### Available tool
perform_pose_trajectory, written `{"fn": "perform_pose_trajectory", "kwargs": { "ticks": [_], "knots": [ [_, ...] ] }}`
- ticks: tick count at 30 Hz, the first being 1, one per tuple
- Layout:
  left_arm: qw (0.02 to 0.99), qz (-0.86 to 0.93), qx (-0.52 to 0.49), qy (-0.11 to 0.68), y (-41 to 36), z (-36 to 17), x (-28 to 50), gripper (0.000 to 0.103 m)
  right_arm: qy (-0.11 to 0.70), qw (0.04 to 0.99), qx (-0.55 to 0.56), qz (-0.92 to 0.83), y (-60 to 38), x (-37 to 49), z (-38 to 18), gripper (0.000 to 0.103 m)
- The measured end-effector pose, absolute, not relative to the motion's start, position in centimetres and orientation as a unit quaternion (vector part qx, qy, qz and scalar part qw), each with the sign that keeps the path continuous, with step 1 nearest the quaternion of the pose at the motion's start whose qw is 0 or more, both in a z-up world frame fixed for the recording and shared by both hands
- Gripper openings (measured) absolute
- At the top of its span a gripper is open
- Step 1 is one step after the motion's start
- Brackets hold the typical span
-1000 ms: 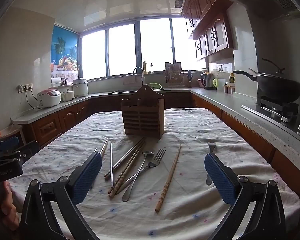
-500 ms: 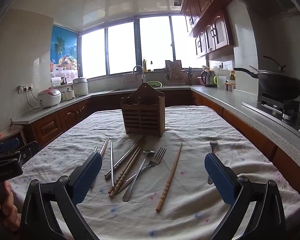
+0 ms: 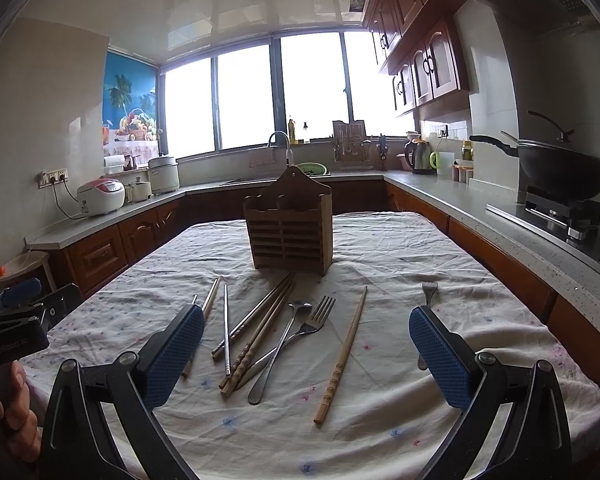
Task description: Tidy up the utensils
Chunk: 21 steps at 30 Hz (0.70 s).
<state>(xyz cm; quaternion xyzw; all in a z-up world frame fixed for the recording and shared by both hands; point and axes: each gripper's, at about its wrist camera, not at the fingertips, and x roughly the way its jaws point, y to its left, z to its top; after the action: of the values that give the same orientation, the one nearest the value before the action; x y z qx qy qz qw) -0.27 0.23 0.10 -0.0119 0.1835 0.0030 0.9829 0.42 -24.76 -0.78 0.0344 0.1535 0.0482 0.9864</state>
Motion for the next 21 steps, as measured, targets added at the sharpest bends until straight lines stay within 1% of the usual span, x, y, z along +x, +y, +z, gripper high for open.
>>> {"fn": "perform_pose_trajectory", "kwargs": {
  "ticks": [21],
  "knots": [
    [0.983,0.003,-0.012,0.184,0.40,0.09,-0.10,0.103,0.150,0.986,0.041,0.058,-24.84,0.26,-0.61,0.103]
  ]
}}
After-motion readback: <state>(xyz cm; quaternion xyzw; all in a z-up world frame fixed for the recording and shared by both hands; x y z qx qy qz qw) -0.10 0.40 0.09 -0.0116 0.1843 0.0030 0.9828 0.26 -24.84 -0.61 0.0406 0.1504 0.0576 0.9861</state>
